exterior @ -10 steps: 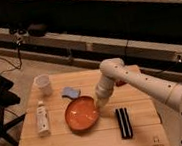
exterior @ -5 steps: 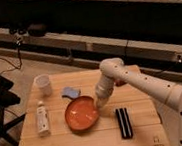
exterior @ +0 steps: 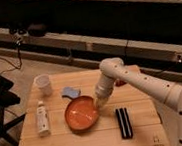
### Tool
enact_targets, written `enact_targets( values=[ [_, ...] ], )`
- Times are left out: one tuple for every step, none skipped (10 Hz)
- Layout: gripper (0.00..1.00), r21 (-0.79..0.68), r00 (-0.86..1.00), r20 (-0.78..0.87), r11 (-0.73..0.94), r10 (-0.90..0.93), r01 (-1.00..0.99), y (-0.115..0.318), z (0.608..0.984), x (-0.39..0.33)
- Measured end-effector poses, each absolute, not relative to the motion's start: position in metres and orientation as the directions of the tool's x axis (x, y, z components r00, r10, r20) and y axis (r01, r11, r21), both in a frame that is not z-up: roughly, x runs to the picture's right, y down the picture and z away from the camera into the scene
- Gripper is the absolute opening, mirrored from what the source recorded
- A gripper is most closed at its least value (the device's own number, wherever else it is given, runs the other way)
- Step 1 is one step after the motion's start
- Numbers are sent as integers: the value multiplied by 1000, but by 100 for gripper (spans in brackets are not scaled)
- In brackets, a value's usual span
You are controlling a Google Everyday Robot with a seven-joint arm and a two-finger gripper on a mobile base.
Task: Drag the ceramic bowl in a circle
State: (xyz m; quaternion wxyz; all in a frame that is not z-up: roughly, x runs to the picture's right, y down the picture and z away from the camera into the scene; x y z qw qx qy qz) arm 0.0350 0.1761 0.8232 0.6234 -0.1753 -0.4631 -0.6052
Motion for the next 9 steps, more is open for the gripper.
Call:
enact_targets(
  values=[
    [16,342,-169,785,190,-596,920,173,823,35],
    [16,356,-198,778,159,-596,921,169,825,26],
    [16,370,-227,773,131,-592,920,165,828,15],
    [16,383,-252,770,109,-586,917,163,830,5],
    [16,400,-280,767,89,-578,912,162,833,-4],
    [16,426,-315,760,70,-569,902,163,833,-19],
    [16,458,-357,754,52,-552,887,169,832,-36],
    [16,477,-381,753,47,-536,878,177,828,-42],
    [16,501,-410,754,45,-512,865,190,820,-46]
  ],
)
